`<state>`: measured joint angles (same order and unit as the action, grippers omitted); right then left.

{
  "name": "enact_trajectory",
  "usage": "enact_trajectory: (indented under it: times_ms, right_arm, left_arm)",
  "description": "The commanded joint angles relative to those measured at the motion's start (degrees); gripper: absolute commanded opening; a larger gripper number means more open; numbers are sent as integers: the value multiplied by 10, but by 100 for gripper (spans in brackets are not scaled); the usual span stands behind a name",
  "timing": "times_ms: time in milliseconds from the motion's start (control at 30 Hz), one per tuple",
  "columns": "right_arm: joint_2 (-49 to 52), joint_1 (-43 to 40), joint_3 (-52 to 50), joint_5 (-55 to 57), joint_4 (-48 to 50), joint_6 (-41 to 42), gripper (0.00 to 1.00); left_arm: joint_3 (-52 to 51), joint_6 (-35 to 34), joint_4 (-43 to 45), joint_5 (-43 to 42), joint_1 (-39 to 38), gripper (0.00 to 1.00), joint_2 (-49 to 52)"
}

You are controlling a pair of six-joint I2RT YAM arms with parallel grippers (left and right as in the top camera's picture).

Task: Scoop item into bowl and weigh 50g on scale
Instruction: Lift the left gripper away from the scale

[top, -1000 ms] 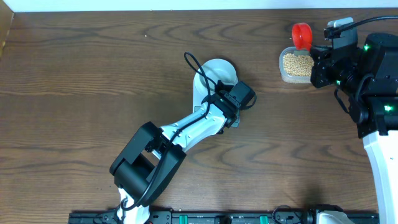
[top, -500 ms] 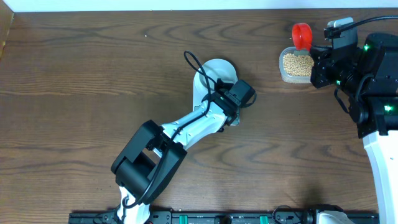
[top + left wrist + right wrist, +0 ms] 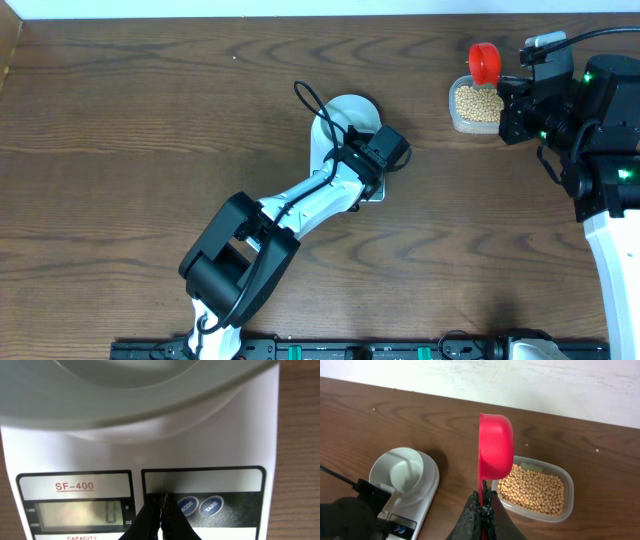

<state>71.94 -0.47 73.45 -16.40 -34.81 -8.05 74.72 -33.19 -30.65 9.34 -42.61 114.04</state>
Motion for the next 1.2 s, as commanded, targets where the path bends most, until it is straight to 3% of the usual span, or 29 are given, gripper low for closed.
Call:
enact_trajectory:
  times_ms: [0,333,533,700,833,1033,1167]
  right_arm:
    - [-2,-3,13,4,-3,-8,1]
    - [-2,-3,13,4,-6,-8,1]
    - [-2,-3,13,4,-5,-8,1]
    - [-2,-3,13,4,-3,-8,1]
    - [-2,-3,13,2,-3,-8,1]
    - [-2,-3,13,-18,-1,-8,1]
    - [-2,-3,13,-22,2,-9,1]
  left_arm:
    - [-26,-1,-25,-8,0,7,51]
    - [-28,-3,-12,-8,-2,7,48]
    - [-15,10,-28,-8,-2,7,-51]
    - [-13,82,-46,-6,-2,7,-220]
    - [-13,132,-118,63,8,7,-335]
    - [-13,187,-239,56,70,7,-411]
    - [-13,283,-263,-34,99,7,-419]
